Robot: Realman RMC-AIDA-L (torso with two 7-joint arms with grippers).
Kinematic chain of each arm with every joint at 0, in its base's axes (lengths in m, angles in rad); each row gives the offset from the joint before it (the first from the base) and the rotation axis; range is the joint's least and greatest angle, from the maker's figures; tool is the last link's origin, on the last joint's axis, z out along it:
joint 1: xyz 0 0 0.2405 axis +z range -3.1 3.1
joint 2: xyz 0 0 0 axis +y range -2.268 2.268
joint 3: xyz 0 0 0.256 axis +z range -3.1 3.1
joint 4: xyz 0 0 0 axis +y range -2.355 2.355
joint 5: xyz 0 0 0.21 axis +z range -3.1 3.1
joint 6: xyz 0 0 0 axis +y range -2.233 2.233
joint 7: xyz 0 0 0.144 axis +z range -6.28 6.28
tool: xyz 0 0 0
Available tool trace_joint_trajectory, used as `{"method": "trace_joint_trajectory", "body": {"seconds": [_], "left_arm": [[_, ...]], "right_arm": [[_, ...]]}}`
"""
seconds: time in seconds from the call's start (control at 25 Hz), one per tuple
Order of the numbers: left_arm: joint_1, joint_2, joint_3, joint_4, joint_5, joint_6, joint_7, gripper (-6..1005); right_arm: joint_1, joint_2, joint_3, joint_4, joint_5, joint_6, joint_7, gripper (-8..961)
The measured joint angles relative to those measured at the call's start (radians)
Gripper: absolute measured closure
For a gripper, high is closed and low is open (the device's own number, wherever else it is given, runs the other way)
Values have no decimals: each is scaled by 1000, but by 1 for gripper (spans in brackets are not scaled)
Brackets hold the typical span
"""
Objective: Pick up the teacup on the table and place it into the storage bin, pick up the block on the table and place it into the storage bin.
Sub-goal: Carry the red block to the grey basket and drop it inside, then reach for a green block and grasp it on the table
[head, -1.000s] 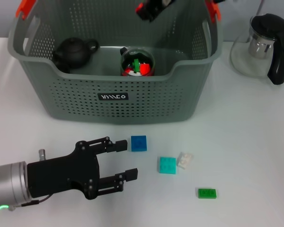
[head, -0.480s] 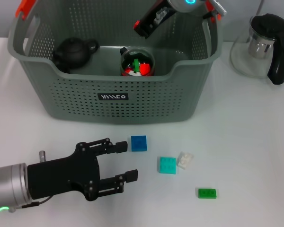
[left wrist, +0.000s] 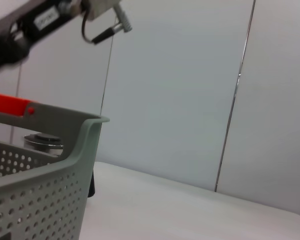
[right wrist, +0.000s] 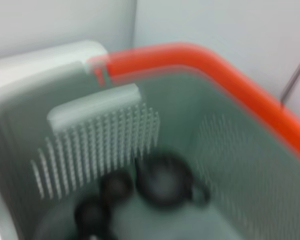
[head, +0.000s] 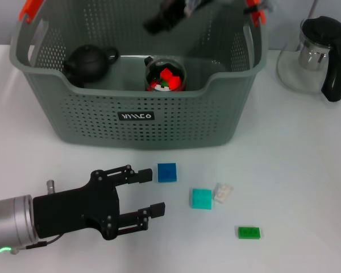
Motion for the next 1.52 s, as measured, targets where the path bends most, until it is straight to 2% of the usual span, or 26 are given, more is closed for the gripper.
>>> {"method": "trace_joint_trajectory", "body": {"seconds": [0.08,0.2,0.28,0.4,0.48,0.56,0.64,0.72,0.88,1.08,1.28,1.52], "left_arm": [[0,0,-2,0,0,-1,0,309],[-2,1,-6,0,0,-1,0,309],[-3,1,-6,0,0,-2,0,309],[-5,2,-7,0,0,-11,0,309],[-7,2,-8,0,0,-19,0,309],[-7,3,-8,1,1,-25,0,309],[-6,5,-6,12,12,-22,-1,309],[4,12,-5,40,35,3,-15,309],[34,29,-16,114,77,95,-39,309],[65,38,-71,174,92,174,-39,309],[74,35,-88,174,91,173,-37,309],[73,31,-90,164,83,164,-34,309]], "right_arm": [[-94,0,30,-130,106,-17,-43,651],[-304,0,71,-320,422,-20,-205,425],[-426,-4,93,-355,674,-49,-369,332],[-593,-14,146,-290,1013,-198,-658,192],[-659,-16,202,-210,1144,-353,-798,193],[-704,-19,276,-126,1199,-513,-897,193],[-735,-24,331,-85,1182,-632,-943,194],[-766,-27,368,-91,1095,-702,-953,195],[-815,-23,399,-173,885,-765,-934,196],[-818,-11,409,-264,710,-788,-873,197],[-759,-11,398,-336,550,-801,-752,197],[-589,-9,302,-379,234,-833,-560,200]]}}
